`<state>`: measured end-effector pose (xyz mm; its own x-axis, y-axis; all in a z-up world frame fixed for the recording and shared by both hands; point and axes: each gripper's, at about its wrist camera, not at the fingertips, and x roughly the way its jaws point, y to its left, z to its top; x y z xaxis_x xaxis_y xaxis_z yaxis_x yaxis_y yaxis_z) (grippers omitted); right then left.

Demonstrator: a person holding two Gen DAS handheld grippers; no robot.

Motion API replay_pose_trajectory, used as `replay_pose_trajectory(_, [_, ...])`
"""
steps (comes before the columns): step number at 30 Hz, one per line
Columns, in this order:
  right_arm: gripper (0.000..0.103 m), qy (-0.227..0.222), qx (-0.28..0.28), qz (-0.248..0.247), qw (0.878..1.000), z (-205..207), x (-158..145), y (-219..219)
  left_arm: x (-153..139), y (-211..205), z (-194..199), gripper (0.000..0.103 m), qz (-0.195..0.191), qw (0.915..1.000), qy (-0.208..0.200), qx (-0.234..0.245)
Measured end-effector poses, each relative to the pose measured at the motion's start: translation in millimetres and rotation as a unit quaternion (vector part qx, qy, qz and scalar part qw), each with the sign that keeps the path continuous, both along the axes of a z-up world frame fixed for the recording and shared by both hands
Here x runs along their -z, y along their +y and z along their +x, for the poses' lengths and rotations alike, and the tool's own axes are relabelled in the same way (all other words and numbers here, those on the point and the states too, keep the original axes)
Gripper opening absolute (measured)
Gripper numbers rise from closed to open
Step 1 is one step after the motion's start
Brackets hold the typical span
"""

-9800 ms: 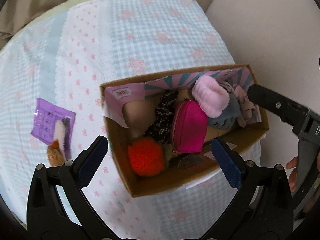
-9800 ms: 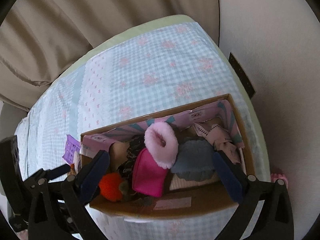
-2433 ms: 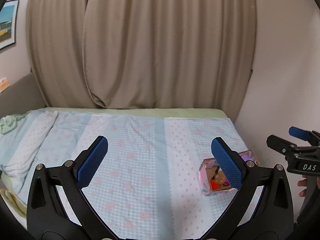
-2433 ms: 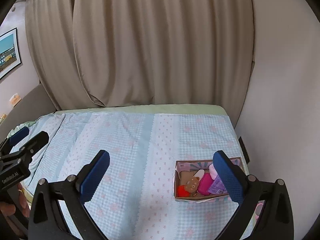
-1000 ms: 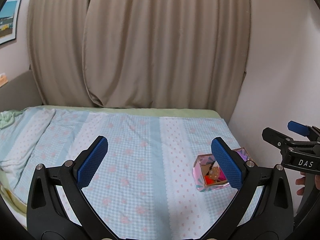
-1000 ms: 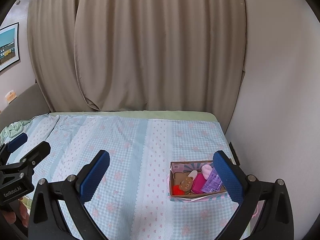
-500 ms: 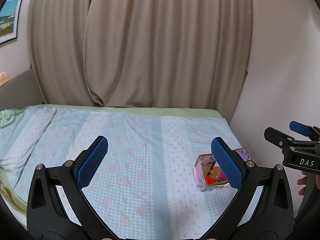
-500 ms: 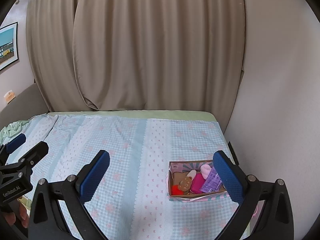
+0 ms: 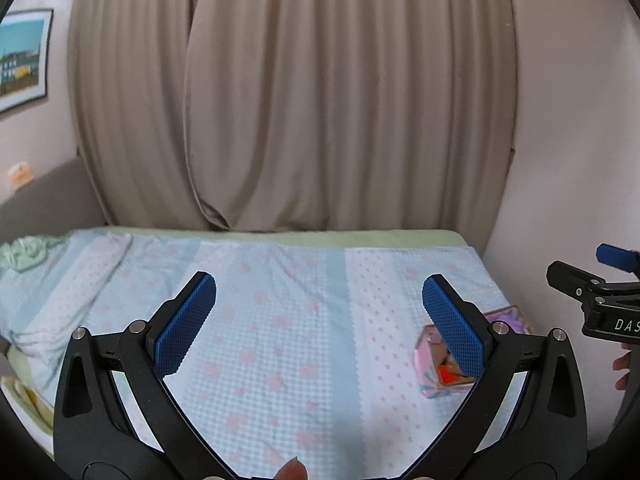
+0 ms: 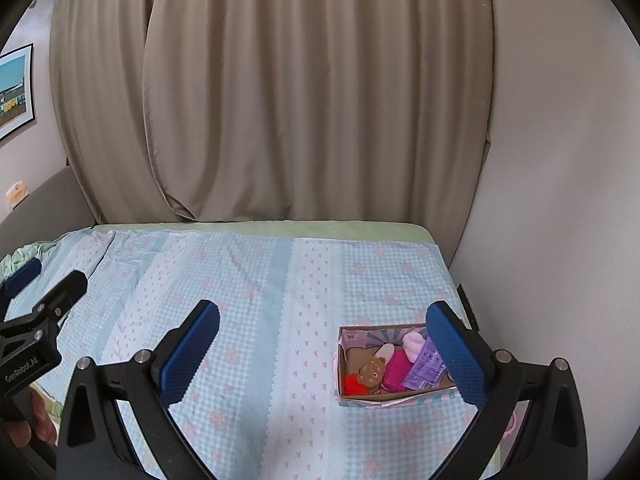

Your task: Organize soft objects

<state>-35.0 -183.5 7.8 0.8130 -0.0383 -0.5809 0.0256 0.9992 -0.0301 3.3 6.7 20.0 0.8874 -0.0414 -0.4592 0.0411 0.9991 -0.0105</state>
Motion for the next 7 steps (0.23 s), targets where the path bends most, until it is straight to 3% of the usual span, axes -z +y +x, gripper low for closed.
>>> replay_pose_trajectory(3, [0.103, 0.014, 0.000, 0.003, 1.000, 12, 8, 2, 4, -5, 9, 0.103, 0.022, 0.9998, 0.001, -0.001])
replay_pose_trajectory(7, [0.103, 0.041, 0.002, 0.010, 0.999, 31, 28, 6, 20, -7, 27, 0.103, 0.023, 0.9993, 0.026, 0.015])
